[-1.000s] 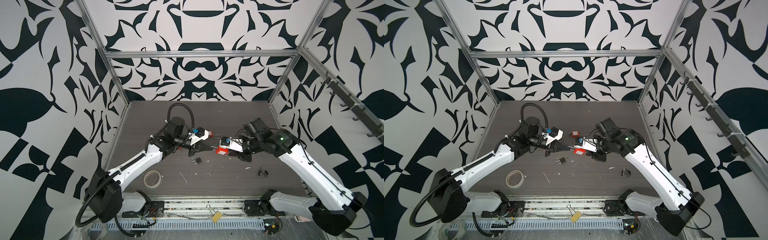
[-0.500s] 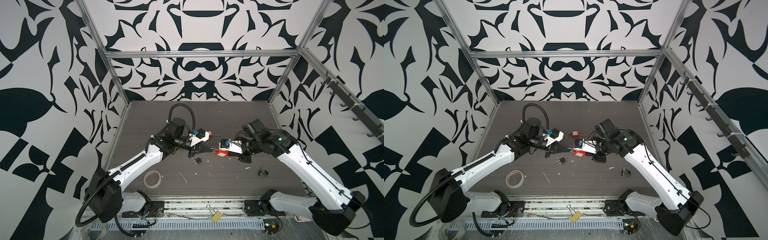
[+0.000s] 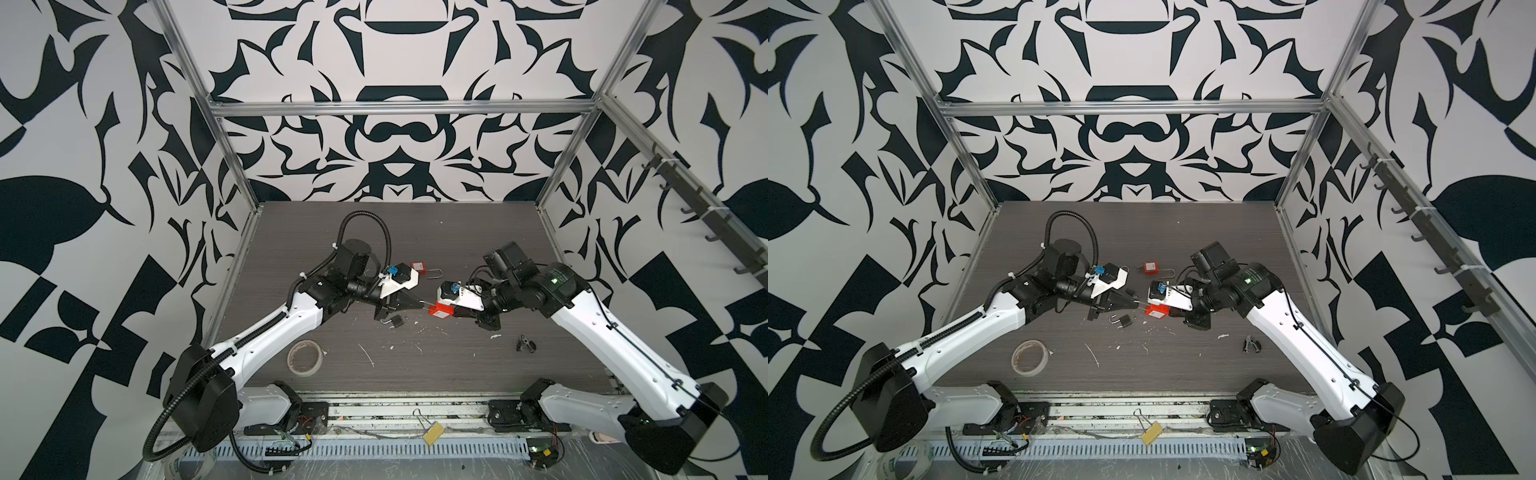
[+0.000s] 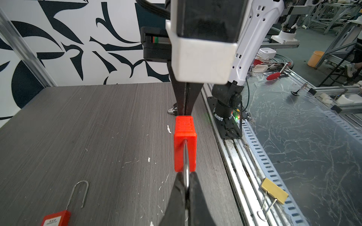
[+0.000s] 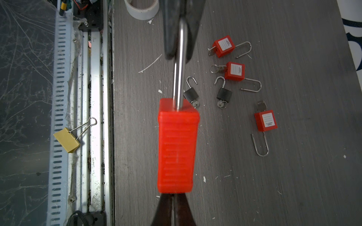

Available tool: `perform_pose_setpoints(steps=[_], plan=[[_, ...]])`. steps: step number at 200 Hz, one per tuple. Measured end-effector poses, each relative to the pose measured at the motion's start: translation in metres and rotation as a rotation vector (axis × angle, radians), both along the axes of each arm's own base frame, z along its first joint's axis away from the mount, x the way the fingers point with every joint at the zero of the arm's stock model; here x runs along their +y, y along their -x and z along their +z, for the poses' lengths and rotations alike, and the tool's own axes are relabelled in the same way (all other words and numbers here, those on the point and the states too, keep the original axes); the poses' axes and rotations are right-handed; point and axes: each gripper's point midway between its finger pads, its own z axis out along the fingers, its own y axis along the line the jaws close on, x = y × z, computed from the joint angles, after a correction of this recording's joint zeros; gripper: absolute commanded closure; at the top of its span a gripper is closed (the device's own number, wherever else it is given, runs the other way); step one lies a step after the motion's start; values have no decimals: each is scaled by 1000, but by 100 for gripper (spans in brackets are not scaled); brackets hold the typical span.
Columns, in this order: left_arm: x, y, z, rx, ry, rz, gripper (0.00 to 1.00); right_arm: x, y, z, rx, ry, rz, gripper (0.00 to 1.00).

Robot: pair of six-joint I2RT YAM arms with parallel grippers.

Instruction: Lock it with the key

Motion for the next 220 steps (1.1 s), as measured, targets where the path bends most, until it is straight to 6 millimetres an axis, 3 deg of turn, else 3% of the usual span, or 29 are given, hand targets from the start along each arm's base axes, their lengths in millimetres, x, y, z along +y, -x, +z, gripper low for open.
perform_pose_setpoints(steps=[66,101,152,187,220], plan=[[6,4,-2,-29,5,4,100,2,2,2,13,-37,19,98],[9,-2,-5,-36,2,8,100,-18,4,-10,25,35,-21,99],[11,-7,-10,-33,-17,14,100,-30,6,-20,31,70,-46,99],[9,-27,-10,2,-72,23,100,-44,2,-31,37,81,-120,99],[3,-45,-10,48,-167,30,100,-66,-15,-46,9,155,-257,98]])
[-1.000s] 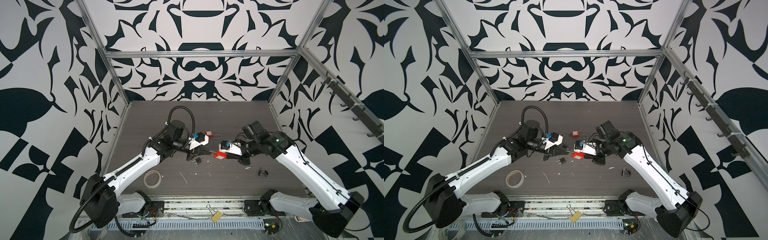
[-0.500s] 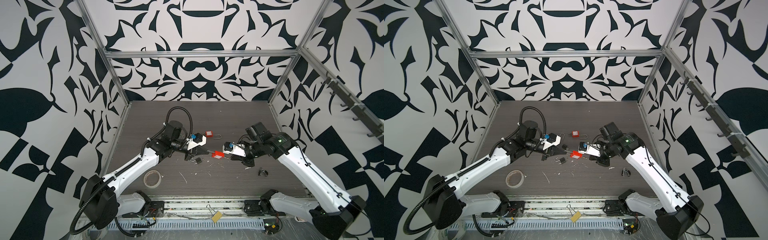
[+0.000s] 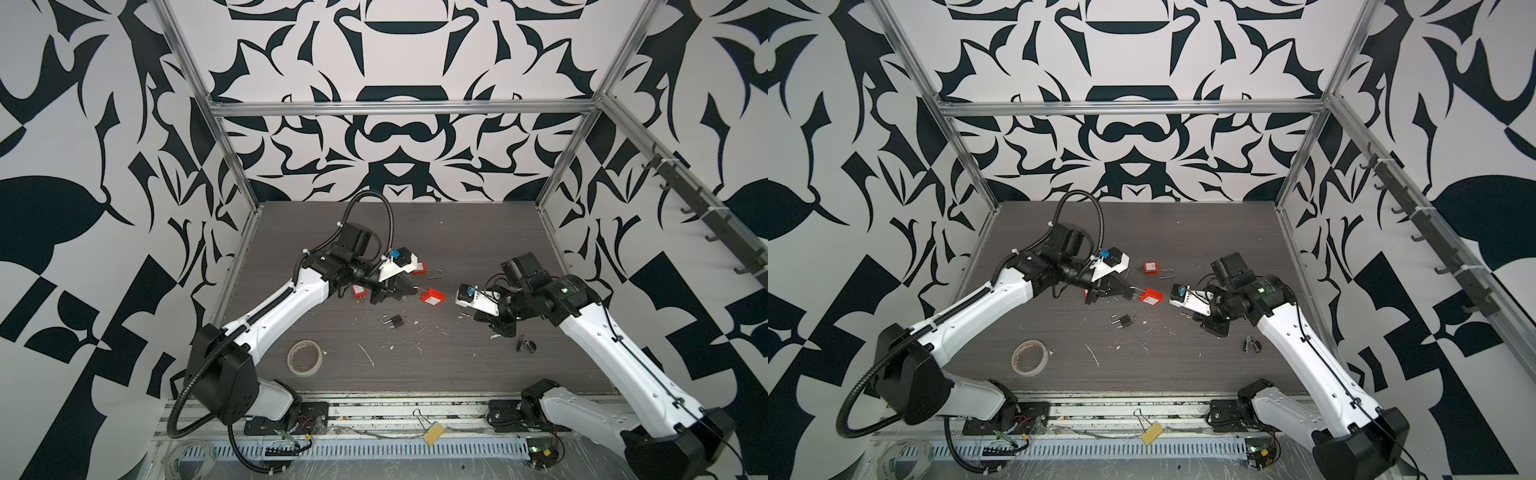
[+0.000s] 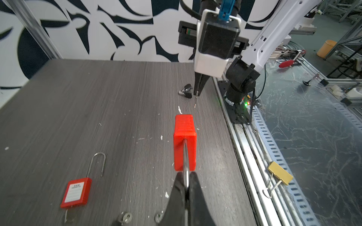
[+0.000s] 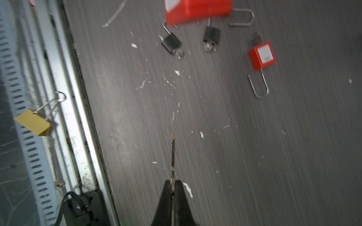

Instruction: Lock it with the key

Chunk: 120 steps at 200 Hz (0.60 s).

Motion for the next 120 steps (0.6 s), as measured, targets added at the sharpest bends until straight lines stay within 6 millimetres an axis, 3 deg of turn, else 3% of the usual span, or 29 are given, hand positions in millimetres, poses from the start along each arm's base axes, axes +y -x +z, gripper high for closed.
perform_pose_setpoints(steps=[33,72,120], plan=[[-14,-16,-10,89,-99,1,100,-10,-18,3,-45,20,-135,97],[-39,-26,-42,200,-243,-28,100,-14,-26,14,-91,-27,-246,97],[-57,-32,-96,316,-415,-51,100,-21,-19,-9,-50,-9,-307,97]])
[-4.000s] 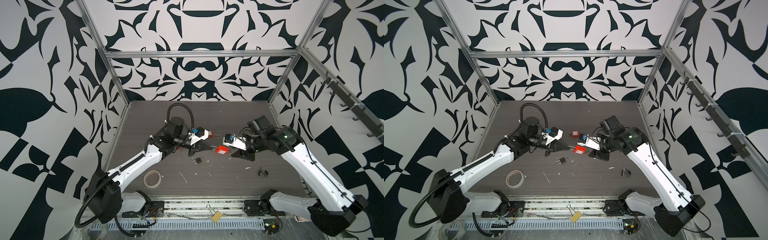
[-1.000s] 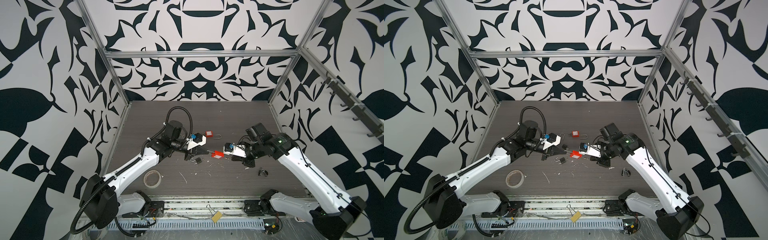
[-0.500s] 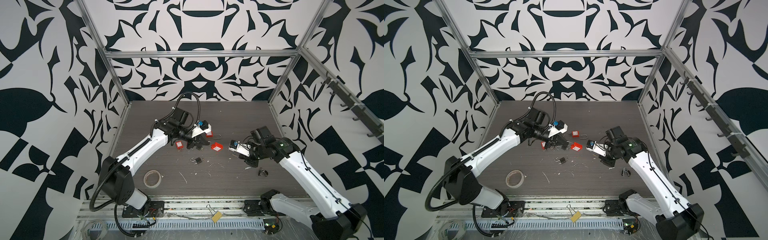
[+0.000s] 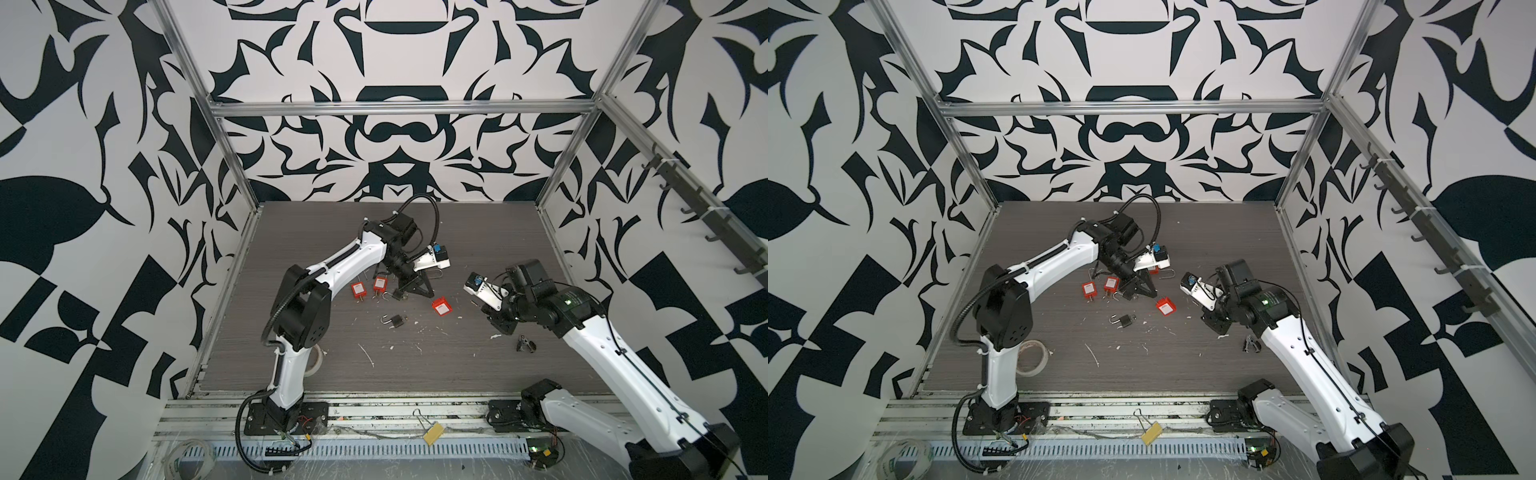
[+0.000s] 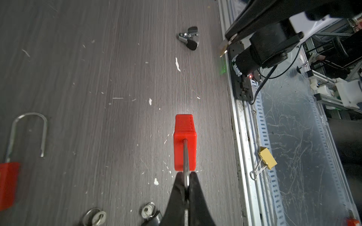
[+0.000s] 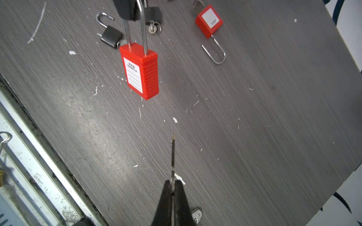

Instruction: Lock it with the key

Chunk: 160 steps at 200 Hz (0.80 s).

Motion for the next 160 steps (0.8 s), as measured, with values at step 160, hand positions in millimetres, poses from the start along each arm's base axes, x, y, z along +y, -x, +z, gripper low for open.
perform_pose_setpoints(steps=[160], plan=[[-42,-3,-76,49,-235,-38,98,-7,9,-32,61,17,-37,97]])
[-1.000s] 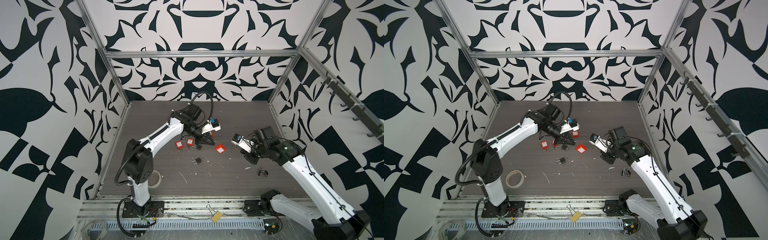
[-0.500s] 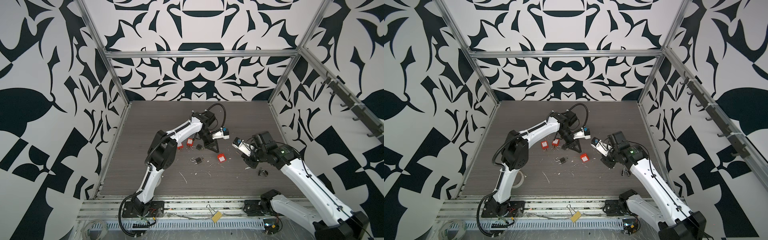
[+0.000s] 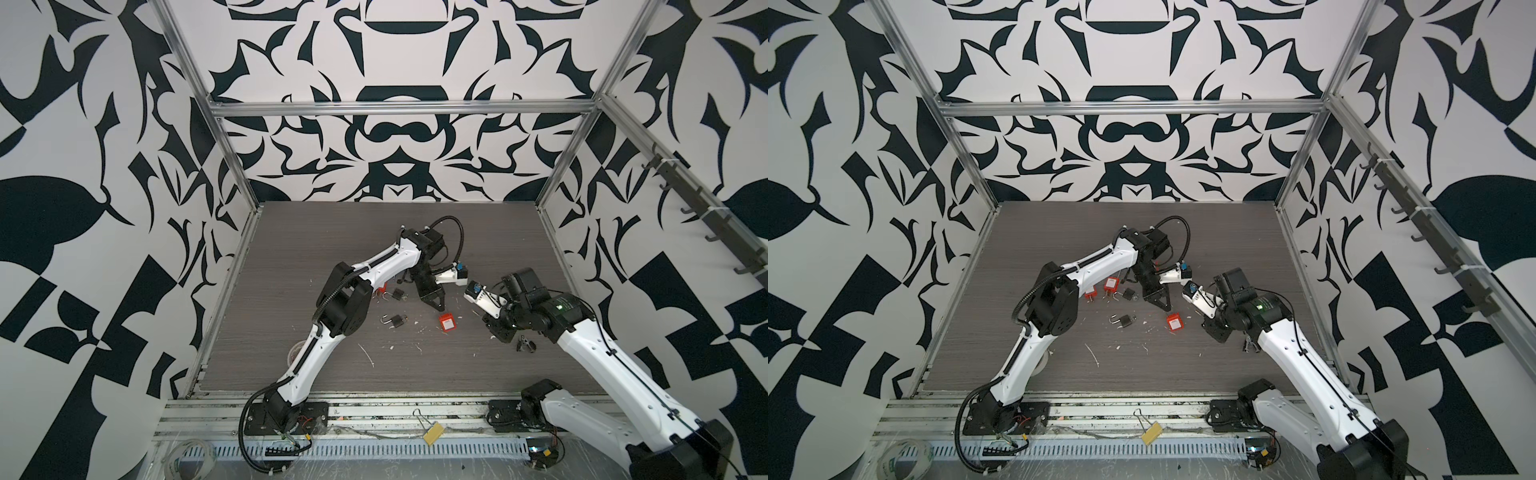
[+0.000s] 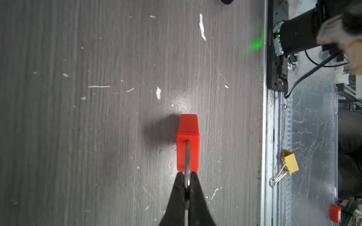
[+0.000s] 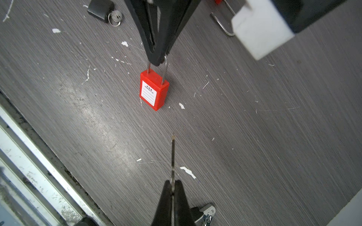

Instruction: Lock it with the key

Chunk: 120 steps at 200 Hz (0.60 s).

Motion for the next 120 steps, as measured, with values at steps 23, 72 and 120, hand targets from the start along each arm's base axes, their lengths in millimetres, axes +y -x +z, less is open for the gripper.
perform_pose_setpoints(steps=[23,72,120], plan=[[-4,-3,0,-24,-8,6,94,0,-1,0,-3,-3,-3,97],[-9,-17,-11,-105,-41,21,85,2,-2,0,-6,-14,-12,97],[-11,-28,-42,-132,-92,50,80,2,-3,4,-24,-27,-20,97]])
